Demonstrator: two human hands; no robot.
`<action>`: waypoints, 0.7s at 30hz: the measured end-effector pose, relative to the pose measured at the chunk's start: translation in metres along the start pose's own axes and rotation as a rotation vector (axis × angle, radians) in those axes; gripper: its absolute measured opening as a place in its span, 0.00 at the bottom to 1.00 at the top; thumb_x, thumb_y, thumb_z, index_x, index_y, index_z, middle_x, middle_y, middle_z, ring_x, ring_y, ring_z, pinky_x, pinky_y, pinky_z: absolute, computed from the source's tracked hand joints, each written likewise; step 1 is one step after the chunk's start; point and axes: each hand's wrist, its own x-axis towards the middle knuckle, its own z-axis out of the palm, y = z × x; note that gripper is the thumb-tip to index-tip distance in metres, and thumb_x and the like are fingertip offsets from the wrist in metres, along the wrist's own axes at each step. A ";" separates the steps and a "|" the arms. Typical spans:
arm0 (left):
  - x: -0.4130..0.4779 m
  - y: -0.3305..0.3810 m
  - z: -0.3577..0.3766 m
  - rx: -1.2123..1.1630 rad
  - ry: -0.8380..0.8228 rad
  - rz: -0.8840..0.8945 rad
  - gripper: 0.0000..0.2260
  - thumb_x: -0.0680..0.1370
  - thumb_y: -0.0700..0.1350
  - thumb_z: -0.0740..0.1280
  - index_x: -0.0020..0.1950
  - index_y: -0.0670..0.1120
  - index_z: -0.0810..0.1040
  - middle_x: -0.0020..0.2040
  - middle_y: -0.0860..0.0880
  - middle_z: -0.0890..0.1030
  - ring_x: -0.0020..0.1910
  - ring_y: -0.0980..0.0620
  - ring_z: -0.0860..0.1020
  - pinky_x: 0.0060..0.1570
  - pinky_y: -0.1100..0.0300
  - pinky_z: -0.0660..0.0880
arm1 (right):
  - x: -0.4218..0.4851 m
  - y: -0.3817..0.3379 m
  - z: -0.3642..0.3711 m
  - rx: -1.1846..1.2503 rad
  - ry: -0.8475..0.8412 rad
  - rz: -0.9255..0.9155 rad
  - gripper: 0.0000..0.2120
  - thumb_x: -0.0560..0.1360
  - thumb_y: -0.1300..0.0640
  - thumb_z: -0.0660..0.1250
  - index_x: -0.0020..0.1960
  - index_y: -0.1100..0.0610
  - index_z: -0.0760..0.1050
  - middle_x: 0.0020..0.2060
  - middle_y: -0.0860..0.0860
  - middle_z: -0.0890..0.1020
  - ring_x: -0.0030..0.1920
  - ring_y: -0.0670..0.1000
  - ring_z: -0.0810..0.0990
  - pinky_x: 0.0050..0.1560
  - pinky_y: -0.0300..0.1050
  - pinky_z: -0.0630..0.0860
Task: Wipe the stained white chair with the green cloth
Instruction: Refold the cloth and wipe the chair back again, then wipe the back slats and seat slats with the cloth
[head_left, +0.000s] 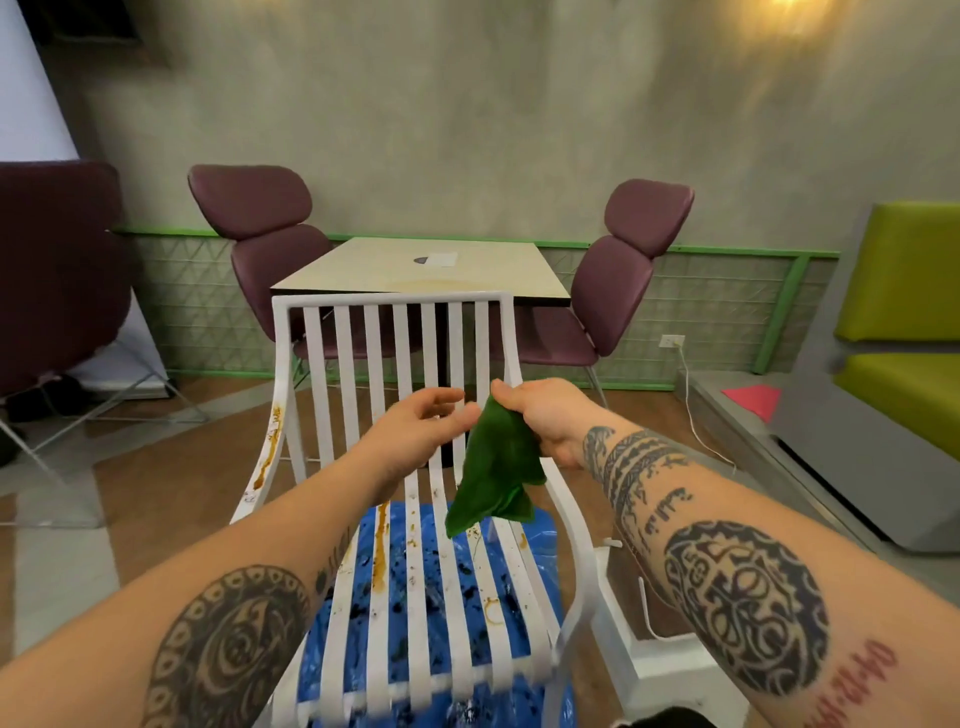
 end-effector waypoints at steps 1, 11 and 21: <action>0.000 -0.003 0.002 -0.016 -0.056 0.010 0.29 0.76 0.59 0.73 0.74 0.53 0.71 0.68 0.52 0.75 0.68 0.50 0.73 0.67 0.48 0.72 | 0.001 -0.006 0.001 -0.011 -0.026 -0.002 0.20 0.79 0.47 0.70 0.59 0.64 0.79 0.49 0.59 0.87 0.49 0.58 0.87 0.46 0.52 0.85; 0.018 -0.020 0.029 -0.297 0.105 -0.074 0.09 0.82 0.49 0.68 0.58 0.46 0.78 0.53 0.41 0.84 0.51 0.41 0.84 0.48 0.46 0.84 | 0.008 0.003 -0.016 -0.356 0.178 -0.295 0.21 0.74 0.37 0.72 0.53 0.54 0.80 0.46 0.48 0.83 0.45 0.47 0.82 0.37 0.42 0.77; 0.083 -0.042 0.088 -0.636 0.003 -0.303 0.24 0.82 0.63 0.59 0.59 0.46 0.84 0.56 0.45 0.86 0.57 0.43 0.84 0.59 0.40 0.80 | 0.066 0.089 -0.041 -0.112 0.169 -0.316 0.08 0.80 0.53 0.69 0.60 0.49 0.79 0.49 0.46 0.85 0.49 0.47 0.85 0.44 0.35 0.80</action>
